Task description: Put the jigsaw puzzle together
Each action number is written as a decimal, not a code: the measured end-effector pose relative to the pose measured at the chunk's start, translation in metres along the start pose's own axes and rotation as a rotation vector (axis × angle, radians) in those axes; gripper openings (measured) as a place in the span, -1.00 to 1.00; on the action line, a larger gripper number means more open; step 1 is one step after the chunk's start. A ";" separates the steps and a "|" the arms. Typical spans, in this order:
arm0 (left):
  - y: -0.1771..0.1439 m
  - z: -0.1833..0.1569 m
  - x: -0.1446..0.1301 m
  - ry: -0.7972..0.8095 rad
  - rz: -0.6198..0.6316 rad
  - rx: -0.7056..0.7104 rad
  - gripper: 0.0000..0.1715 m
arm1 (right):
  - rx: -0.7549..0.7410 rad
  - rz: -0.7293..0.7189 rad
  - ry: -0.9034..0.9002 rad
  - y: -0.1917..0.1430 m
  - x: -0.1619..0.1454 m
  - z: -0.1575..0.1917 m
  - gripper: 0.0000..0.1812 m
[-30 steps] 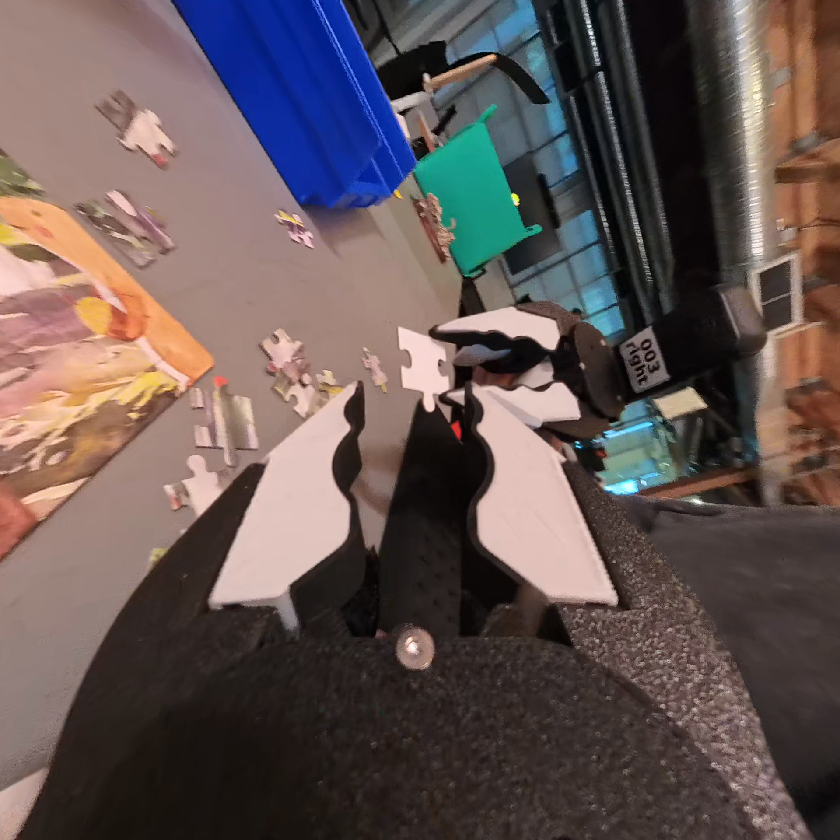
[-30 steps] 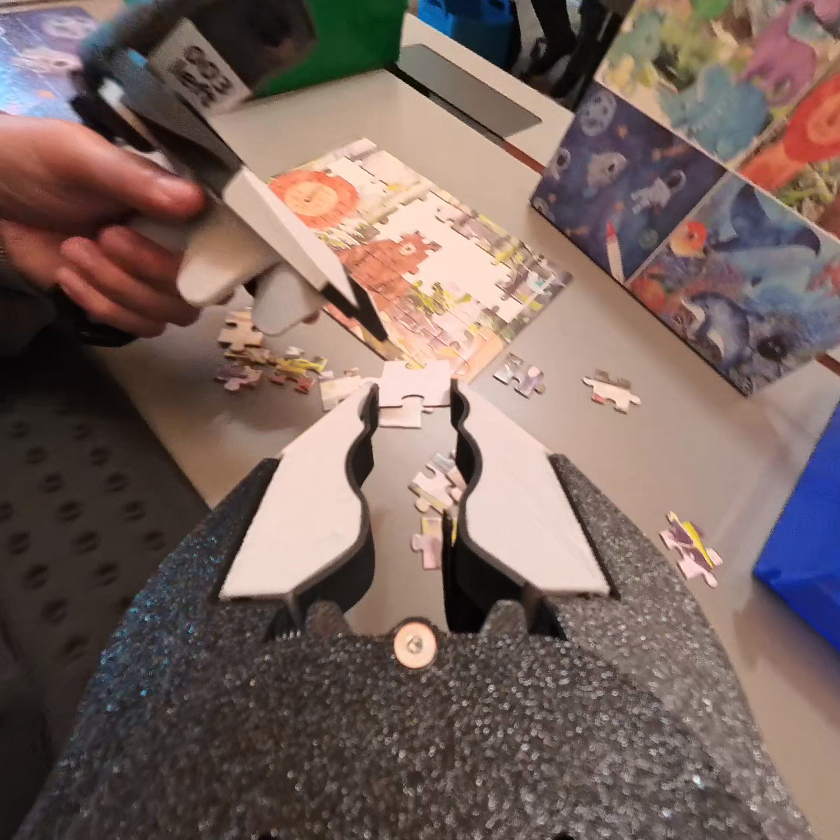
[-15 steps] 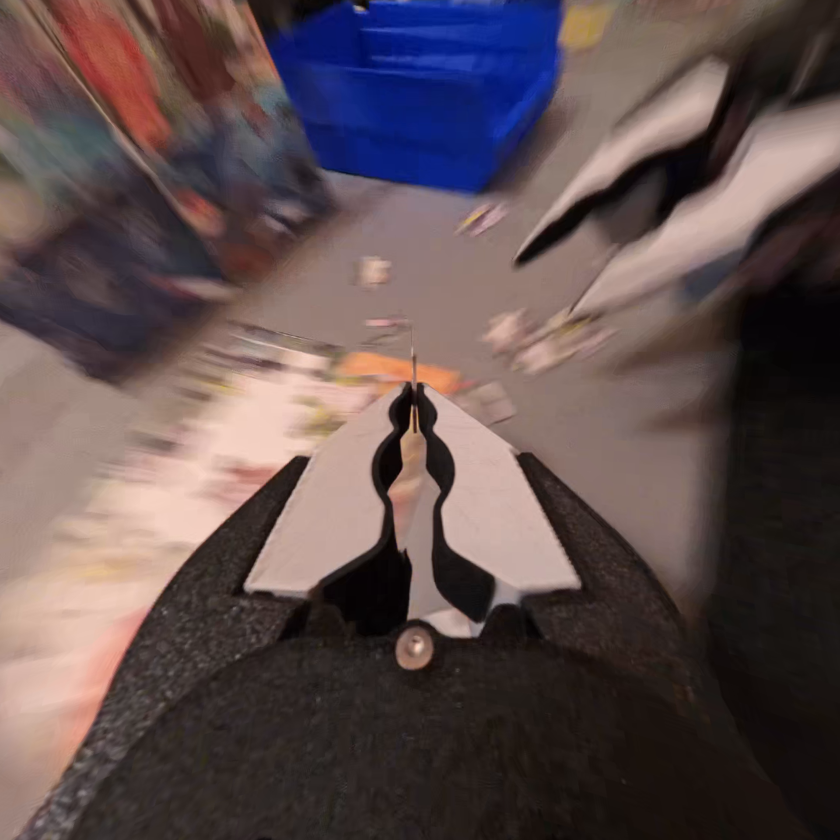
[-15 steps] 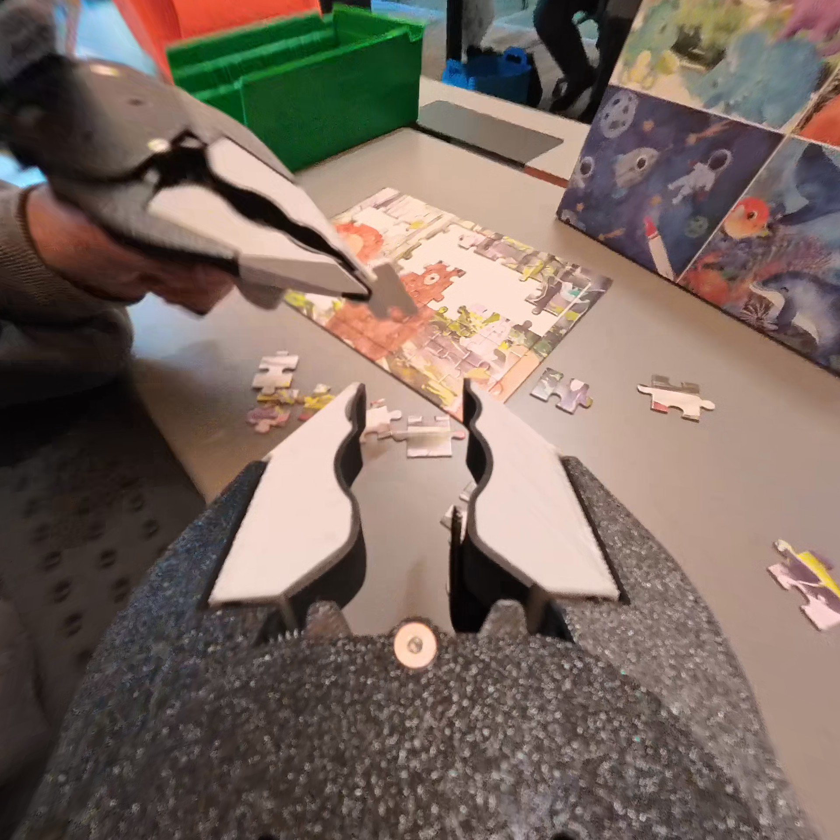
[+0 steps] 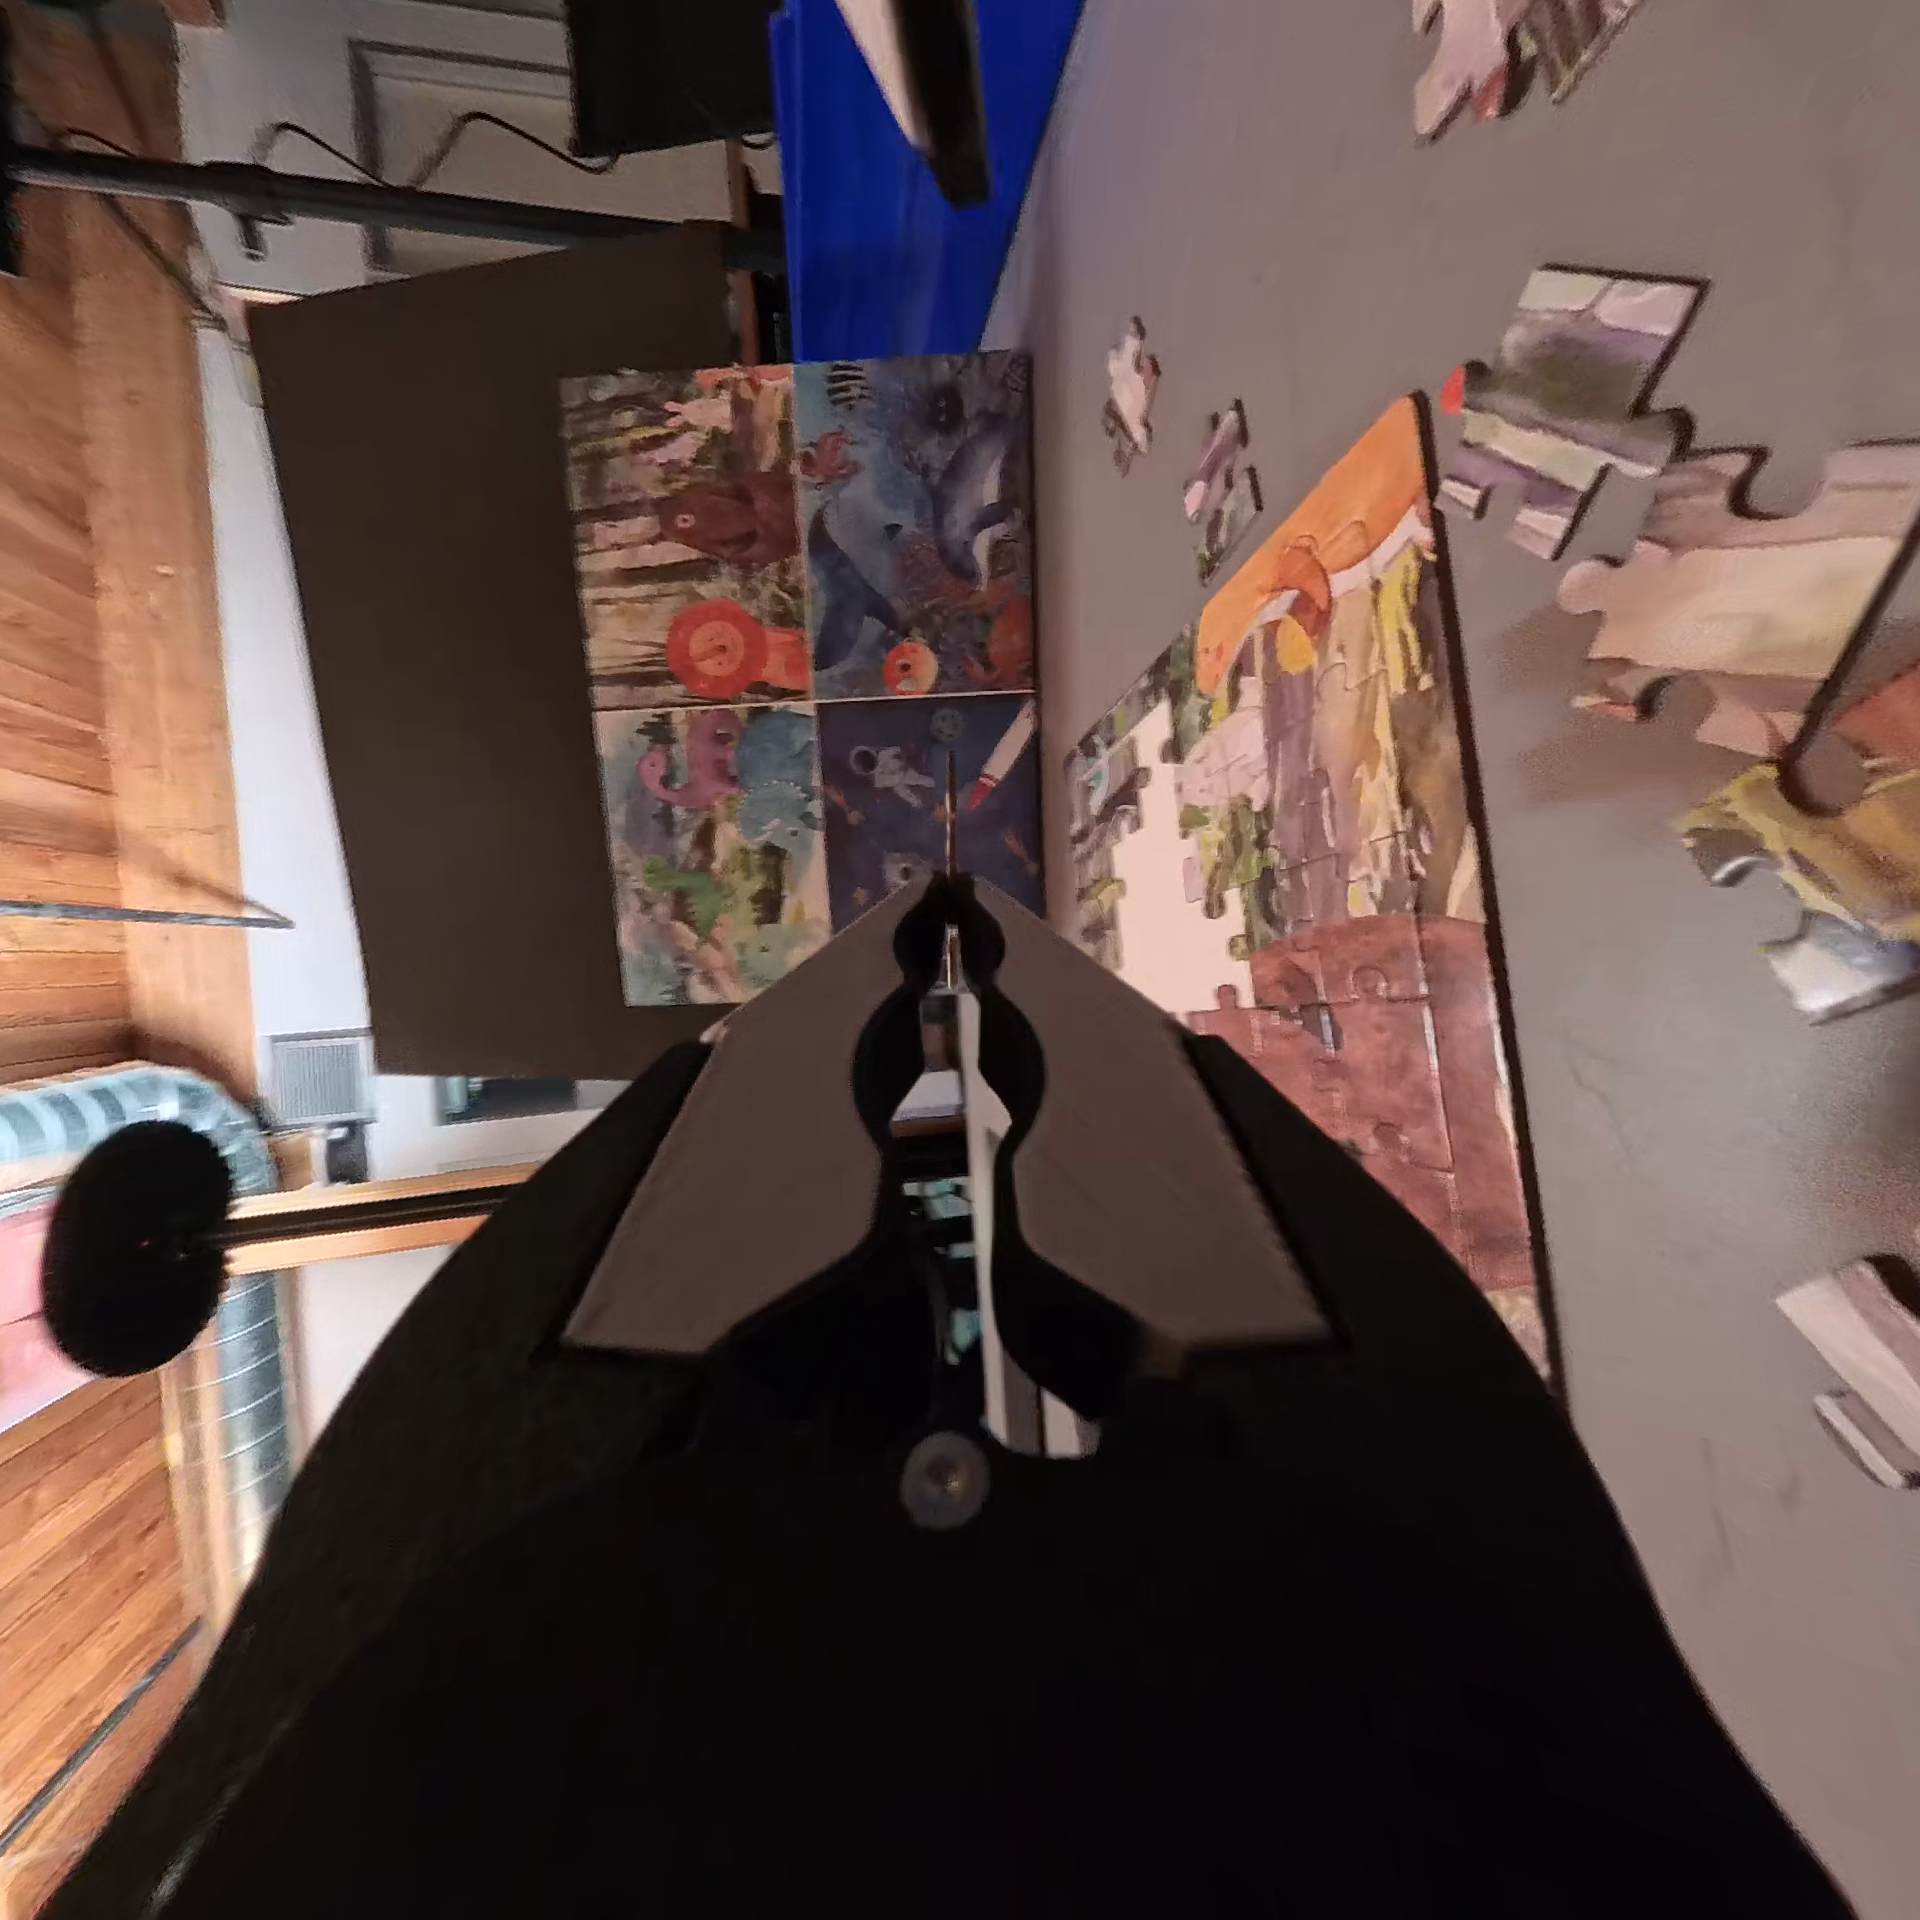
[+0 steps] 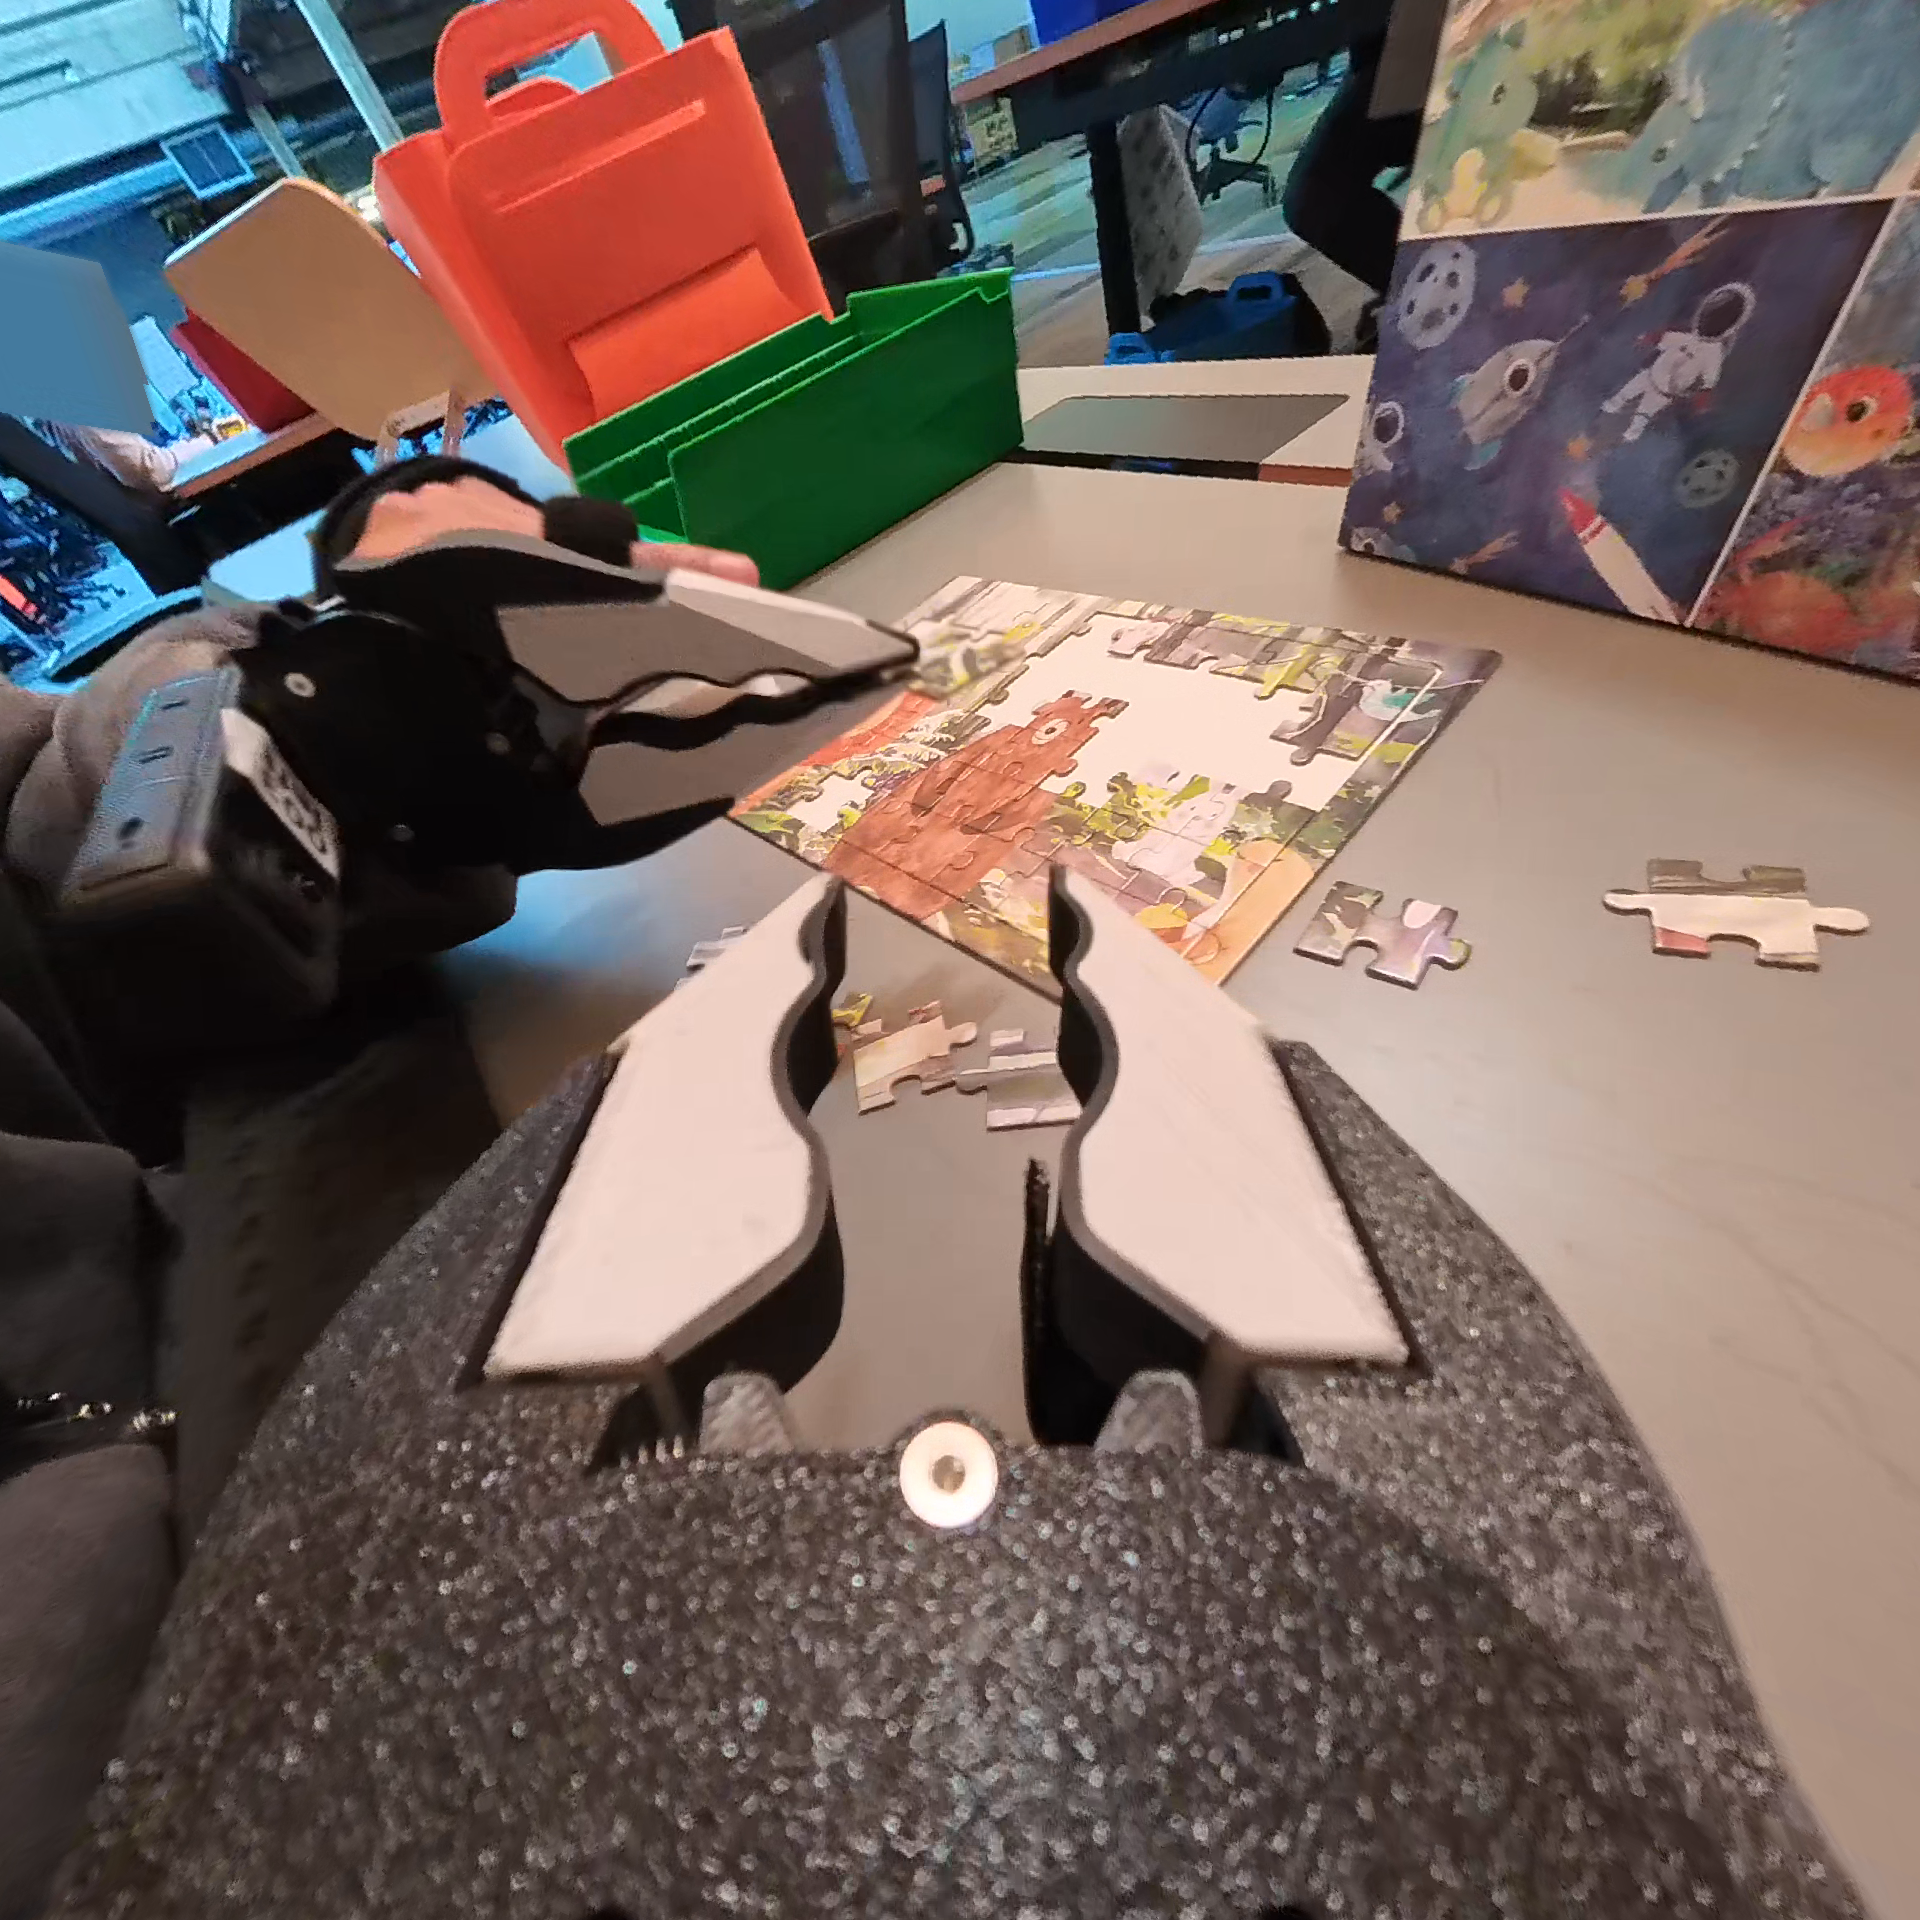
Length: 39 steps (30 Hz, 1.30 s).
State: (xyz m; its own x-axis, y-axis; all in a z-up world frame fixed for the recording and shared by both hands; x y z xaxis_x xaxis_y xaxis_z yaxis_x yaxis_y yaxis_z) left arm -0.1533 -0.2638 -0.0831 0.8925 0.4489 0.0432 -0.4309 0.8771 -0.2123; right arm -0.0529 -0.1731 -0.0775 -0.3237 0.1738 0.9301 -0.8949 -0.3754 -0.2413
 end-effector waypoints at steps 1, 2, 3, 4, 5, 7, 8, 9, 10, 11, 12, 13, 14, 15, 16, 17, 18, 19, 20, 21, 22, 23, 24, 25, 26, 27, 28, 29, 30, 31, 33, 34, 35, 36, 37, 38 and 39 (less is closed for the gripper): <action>0.005 -0.004 -0.002 -0.007 0.009 -0.031 -0.99 | -0.004 -0.002 0.011 -0.001 0.000 -0.002 -0.57; 0.011 -0.006 -0.004 -0.015 0.018 -0.050 -0.99 | -0.008 -0.001 0.019 -0.002 -0.001 -0.004 -0.57; 0.019 -0.009 -0.007 -0.029 0.027 -0.072 -0.99 | -0.011 -0.001 0.024 -0.003 -0.001 -0.005 -0.57; 0.030 -0.013 -0.011 -0.054 0.052 -0.117 -0.99 | -0.014 -0.003 0.026 -0.004 -0.002 -0.005 -0.57; 0.041 -0.016 -0.015 -0.077 0.079 -0.153 -0.99 | -0.017 -0.005 0.025 -0.005 -0.002 -0.006 -0.57; 0.063 -0.015 -0.019 -0.103 0.083 -0.184 -0.99 | -0.020 -0.006 0.021 -0.006 -0.002 -0.005 -0.58; 0.074 -0.014 -0.020 -0.115 0.082 -0.200 -0.99 | -0.018 -0.005 0.021 -0.006 -0.003 -0.005 -0.58; 0.084 -0.012 -0.021 -0.120 0.082 -0.208 -0.99 | -0.016 -0.004 0.021 -0.007 -0.003 -0.004 -0.58; 0.093 -0.011 -0.021 -0.118 0.082 -0.211 -0.99 | -0.015 -0.004 0.022 -0.007 -0.004 -0.004 -0.58; 0.099 -0.009 -0.022 -0.109 0.087 -0.211 -0.99 | -0.013 -0.006 0.023 -0.008 -0.004 -0.004 -0.59; 0.104 -0.008 -0.024 -0.091 0.093 -0.200 -0.99 | -0.009 -0.009 0.027 -0.008 -0.003 -0.004 -0.59; 0.105 -0.006 -0.027 -0.072 0.103 -0.183 -0.99 | -0.006 -0.010 0.031 -0.009 -0.003 -0.005 -0.59; 0.103 -0.005 -0.033 -0.056 0.123 -0.172 -0.99 | -0.005 -0.011 0.034 -0.009 -0.003 -0.005 -0.58; 0.097 -0.004 -0.041 -0.042 0.149 -0.159 -0.99 | -0.004 -0.012 0.036 -0.009 -0.003 -0.005 -0.58; 0.089 -0.003 -0.052 -0.030 0.182 -0.143 -1.00 | 0.000 -0.011 0.038 -0.009 -0.004 -0.005 -0.58; 0.077 -0.004 -0.067 -0.026 0.228 -0.139 -1.00 | 0.004 -0.010 0.039 -0.009 -0.004 -0.005 -0.58; 0.064 -0.004 -0.085 -0.034 0.291 -0.139 -1.00 | 0.005 -0.007 0.039 -0.009 -0.005 -0.004 -0.58; 0.048 -0.005 -0.102 -0.051 0.356 -0.127 -1.00 | 0.005 -0.002 0.039 -0.008 -0.005 -0.004 -0.58; 0.031 -0.006 -0.116 -0.077 0.403 -0.110 -1.00 | 0.006 0.007 0.040 -0.007 -0.006 -0.005 -0.58; 0.015 -0.007 -0.125 -0.109 0.426 -0.092 -0.99 | 0.007 0.019 0.042 -0.005 -0.008 -0.005 -0.58; -0.001 -0.008 -0.129 -0.131 0.428 -0.063 -1.00 | 0.009 0.035 0.045 -0.003 -0.010 -0.006 -0.58; -0.014 -0.007 -0.129 -0.133 0.415 -0.027 -1.00 | 0.016 0.050 0.050 0.001 -0.011 -0.006 -0.58; -0.024 -0.007 -0.127 -0.121 0.394 0.012 -1.00 | 0.033 0.065 0.057 0.005 -0.011 -0.006 -0.58; -0.032 -0.005 -0.124 -0.107 0.368 0.052 -1.00 | 0.066 0.082 0.064 0.011 -0.010 -0.004 -0.58; -0.037 -0.004 -0.120 -0.100 0.339 0.088 -1.00 | 0.114 0.101 0.074 0.017 -0.008 0.000 -0.58; -0.041 -0.002 -0.116 -0.099 0.302 0.117 -1.00 | 0.177 0.127 0.087 0.025 -0.004 0.005 -0.58; -0.044 0.000 -0.110 -0.097 0.260 0.139 -1.00 | 0.252 0.171 0.109 0.033 0.000 0.012 -0.56; -0.047 0.003 -0.105 -0.084 0.217 0.165 -1.00 | 0.331 0.242 0.139 0.041 0.004 0.020 -0.50; -0.050 0.007 -0.101 -0.061 0.175 0.196 -1.00 | 0.400 0.334 0.166 0.049 0.008 0.027 -0.42; -0.052 0.011 -0.096 -0.034 0.135 0.220 -1.00 | 0.447 0.420 0.161 0.058 0.014 0.033 -0.44; -0.057 0.018 -0.089 0.024 0.056 0.253 -1.00 | 0.477 0.414 0.091 0.083 0.039 0.036 -0.57; -0.059 0.021 -0.086 0.053 0.025 0.262 -0.99 | 0.480 0.403 0.093 0.096 0.051 0.037 -0.57; -0.061 0.023 -0.085 0.086 -0.001 0.269 -0.99 | 0.518 0.414 0.113 0.106 0.059 0.041 -0.56; -0.064 0.026 -0.083 0.118 -0.025 0.280 -0.99 | 0.572 0.415 0.140 0.116 0.066 0.047 -0.55; -0.068 0.028 -0.081 0.143 -0.050 0.293 -0.99 | 0.600 0.419 0.173 0.125 0.070 0.050 -0.54; -0.071 0.030 -0.079 0.162 -0.075 0.302 -0.99 | 0.617 0.446 0.204 0.134 0.069 0.052 -0.48; -0.075 0.031 -0.077 0.177 -0.097 0.309 -0.99 | 0.661 0.475 0.227 0.139 0.068 0.058 -0.46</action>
State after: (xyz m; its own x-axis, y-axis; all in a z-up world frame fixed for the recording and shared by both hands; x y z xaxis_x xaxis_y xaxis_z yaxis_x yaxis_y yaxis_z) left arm -0.1939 -0.3585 -0.0402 0.9286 0.3487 -0.1269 -0.3393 0.9364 0.0902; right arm -0.1817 -0.2661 -0.0323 -0.7376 0.0152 0.6750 -0.3071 -0.8979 -0.3154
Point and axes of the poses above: each gripper's, where its closed fingertips meet, y out along the fingers, x out of its top, z = x × y across the jaws, the point moved 4 cm from there along -y, back along the fingers, and after that the axes turned 1 degree about -x, right-handed, at the moved point
